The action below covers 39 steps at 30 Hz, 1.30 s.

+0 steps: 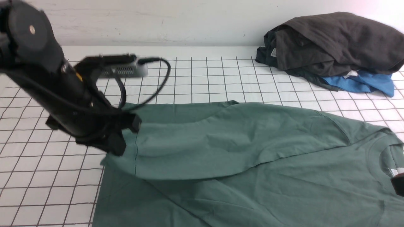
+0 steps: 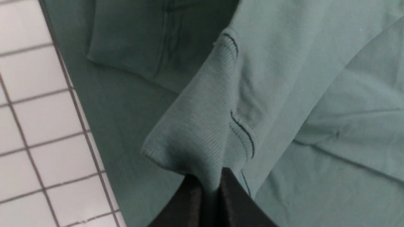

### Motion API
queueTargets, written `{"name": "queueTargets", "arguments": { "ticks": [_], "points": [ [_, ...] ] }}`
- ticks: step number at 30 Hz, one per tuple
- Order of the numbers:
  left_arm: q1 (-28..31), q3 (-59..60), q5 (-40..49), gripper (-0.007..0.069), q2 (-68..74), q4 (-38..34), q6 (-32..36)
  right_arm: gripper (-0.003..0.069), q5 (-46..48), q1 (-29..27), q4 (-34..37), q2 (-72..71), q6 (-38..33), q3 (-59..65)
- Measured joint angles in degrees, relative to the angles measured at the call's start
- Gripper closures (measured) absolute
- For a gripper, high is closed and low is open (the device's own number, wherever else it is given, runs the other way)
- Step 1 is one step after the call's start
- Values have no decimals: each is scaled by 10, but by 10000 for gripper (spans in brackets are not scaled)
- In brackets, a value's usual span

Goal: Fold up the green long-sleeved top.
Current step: Use the left arm to drag and drop the cuff onto the cuff closest to the left arm, then use both arms simultaneously to clamp the lower edge of the clothing fabric

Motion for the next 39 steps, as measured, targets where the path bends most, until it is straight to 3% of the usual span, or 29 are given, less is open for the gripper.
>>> {"name": "queueTargets", "arguments": {
  "ticks": [3,6,12,16,20,26,27,32,39],
  "points": [
    [-15,81,-50,585,-3,1,-1,673,11,0,4,0,0,-1],
    [-16,133,-86,514,-2,5,-2,673,18,0,15,0,0,-1],
    [-16,155,-96,284,-6,34,-2,673,38,0,20,0,-4,-1],
    [-26,155,-57,183,-39,46,32,673,60,15,39,16,-21,-1],
    [-74,158,5,169,-93,52,97,673,64,58,51,46,-37,-1],
    [-247,245,63,167,-173,63,185,673,64,154,34,87,-37,-1],
    [-247,249,62,167,-173,64,187,673,64,156,34,87,-36,-1],
    [-379,360,-9,167,-160,94,217,673,64,165,11,87,-30,-1],
    [-428,380,-93,167,-110,152,164,673,64,165,3,87,-29,-1]
  ]
}}
